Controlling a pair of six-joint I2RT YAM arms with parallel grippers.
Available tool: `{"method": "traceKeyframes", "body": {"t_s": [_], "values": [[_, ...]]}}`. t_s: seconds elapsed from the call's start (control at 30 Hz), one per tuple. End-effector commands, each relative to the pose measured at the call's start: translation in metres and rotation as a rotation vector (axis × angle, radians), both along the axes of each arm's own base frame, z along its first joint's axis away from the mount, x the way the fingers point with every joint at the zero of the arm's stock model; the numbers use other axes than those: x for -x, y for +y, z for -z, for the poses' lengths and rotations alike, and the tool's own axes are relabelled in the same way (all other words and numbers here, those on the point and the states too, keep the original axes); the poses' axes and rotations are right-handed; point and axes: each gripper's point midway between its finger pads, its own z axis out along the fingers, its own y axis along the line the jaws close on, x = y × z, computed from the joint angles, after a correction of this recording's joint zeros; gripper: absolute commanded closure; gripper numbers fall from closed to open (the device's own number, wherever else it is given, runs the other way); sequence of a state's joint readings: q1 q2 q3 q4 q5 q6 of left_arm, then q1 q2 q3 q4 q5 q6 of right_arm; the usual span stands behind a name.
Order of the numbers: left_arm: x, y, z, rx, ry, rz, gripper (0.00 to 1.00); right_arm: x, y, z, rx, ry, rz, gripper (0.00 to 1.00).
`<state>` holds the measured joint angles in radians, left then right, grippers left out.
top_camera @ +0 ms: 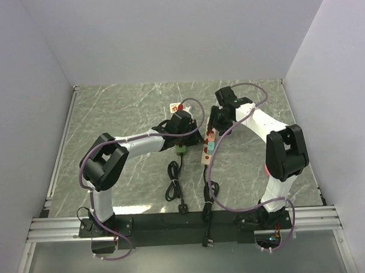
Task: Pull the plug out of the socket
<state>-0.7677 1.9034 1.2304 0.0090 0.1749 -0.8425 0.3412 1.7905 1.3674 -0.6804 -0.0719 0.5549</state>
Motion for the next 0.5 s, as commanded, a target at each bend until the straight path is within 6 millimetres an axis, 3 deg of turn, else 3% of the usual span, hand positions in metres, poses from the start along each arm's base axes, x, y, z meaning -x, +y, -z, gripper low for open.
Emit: {"method": "traceKeyframes", "body": {"t_s": [0.0,0.27,0.37,0.47], "values": [[-0.003,-0.015,-0.035,0.096,-0.047,0.024,1.00,0.001,0.007,0.000,0.023,0.011,-0.040,0.41],[-0.003,-0.016,-0.001,0.072,-0.019,0.023,1.00,0.009,0.021,0.015,0.046,0.047,-0.060,0.48],[-0.006,-0.020,0.005,0.073,-0.023,0.028,1.00,0.007,0.019,0.016,0.059,0.042,-0.037,0.59],[-0.009,-0.022,0.009,0.072,-0.025,0.030,1.00,0.007,0.018,0.016,0.070,0.041,-0.034,0.78]]}}
